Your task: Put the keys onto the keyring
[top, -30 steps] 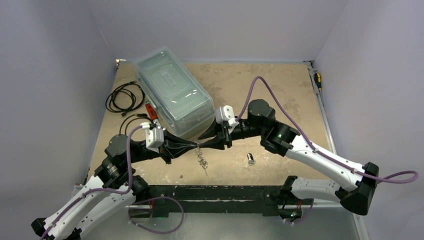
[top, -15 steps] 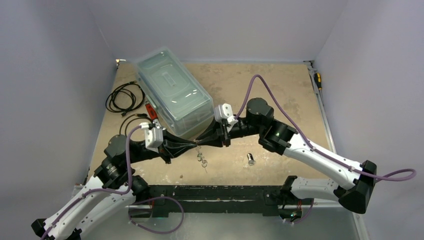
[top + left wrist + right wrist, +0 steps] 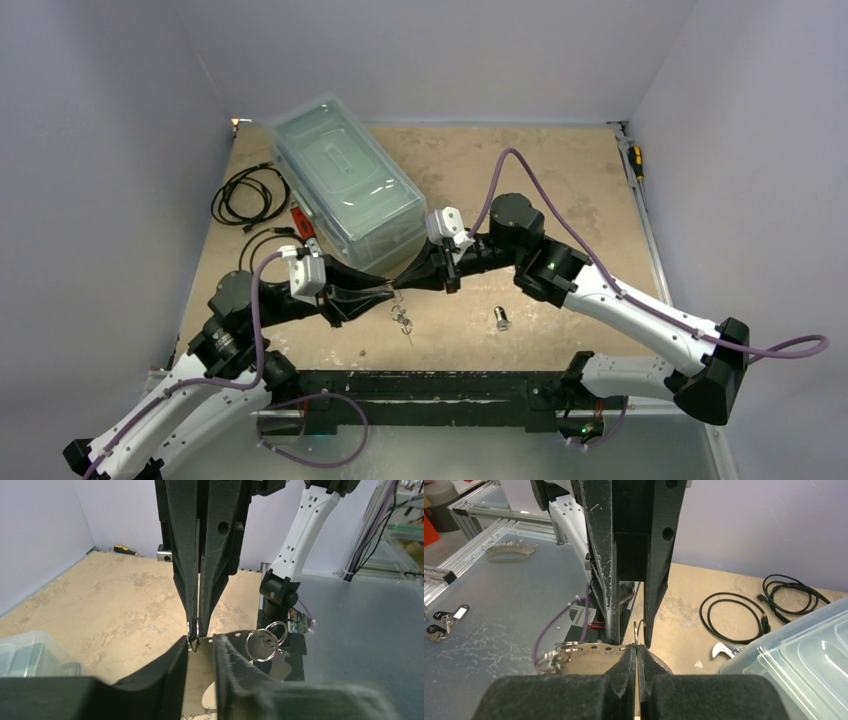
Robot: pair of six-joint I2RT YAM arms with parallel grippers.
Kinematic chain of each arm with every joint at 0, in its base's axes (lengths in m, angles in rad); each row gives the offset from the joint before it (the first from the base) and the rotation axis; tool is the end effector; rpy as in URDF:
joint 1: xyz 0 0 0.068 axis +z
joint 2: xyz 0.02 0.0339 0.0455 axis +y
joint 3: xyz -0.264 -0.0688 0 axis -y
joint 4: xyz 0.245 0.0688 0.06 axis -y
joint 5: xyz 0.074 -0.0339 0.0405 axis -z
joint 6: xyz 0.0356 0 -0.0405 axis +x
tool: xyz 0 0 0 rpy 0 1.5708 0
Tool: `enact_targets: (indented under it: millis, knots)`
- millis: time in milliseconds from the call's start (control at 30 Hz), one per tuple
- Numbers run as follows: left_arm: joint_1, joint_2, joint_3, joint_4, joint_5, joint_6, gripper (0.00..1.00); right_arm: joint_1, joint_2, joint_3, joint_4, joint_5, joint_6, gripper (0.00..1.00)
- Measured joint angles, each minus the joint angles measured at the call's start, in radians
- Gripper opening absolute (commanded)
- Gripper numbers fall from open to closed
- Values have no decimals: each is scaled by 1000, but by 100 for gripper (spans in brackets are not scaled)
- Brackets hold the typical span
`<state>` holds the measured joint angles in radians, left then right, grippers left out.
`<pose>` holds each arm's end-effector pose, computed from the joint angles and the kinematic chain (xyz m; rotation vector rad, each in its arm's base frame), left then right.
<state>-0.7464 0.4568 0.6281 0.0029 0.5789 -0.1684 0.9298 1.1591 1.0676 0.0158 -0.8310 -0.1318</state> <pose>0.0723 -0.0934 0.3488 0.9012 1.2362 -1.1438 0.1353 0.2253 0.3854 -1.4198 1.0833 1.2673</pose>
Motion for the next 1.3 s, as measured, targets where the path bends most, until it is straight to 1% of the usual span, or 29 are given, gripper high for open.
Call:
enact_targets:
  millis: [33,67,100,200,300,400,633,800,933,1033,1167,1300]
  knots:
    - [0,0,0,-1,-2,3,41,0,-1,0,-3,6,-4,0]
    - [0,2,0,-1,-8,5,51,0,-1,0,-4,11,-7,0]
    - [-1,3,0,-1,-11,4,55,2,-1,0,-8,17,-11,0]
    - [-1,4,0,-9,-35,5,67,6,-5,0,-16,47,-20,0]
    - [-1,1,0,-14,-56,5,71,7,-25,-2,-32,98,-26,0]
    - [-1,-10,2,-31,-77,7,72,7,-55,-4,-54,171,-35,0]
    - [-1,-37,4,-50,-150,1,72,2,-117,-44,-69,430,-42,0]
    - [-1,-10,16,-53,-237,-53,72,-65,-120,-45,-77,579,-12,0]
    - [-1,47,26,-70,-315,-105,73,-149,-135,-50,-83,662,21,0]
    - [-1,112,35,-77,-356,-150,73,-179,-162,-55,-95,735,36,0]
    - [-2,219,43,-73,-382,-214,70,-215,-175,-48,-130,832,58,0]
    - [-27,327,44,-73,-402,-260,69,-283,-172,-33,-183,885,85,0]
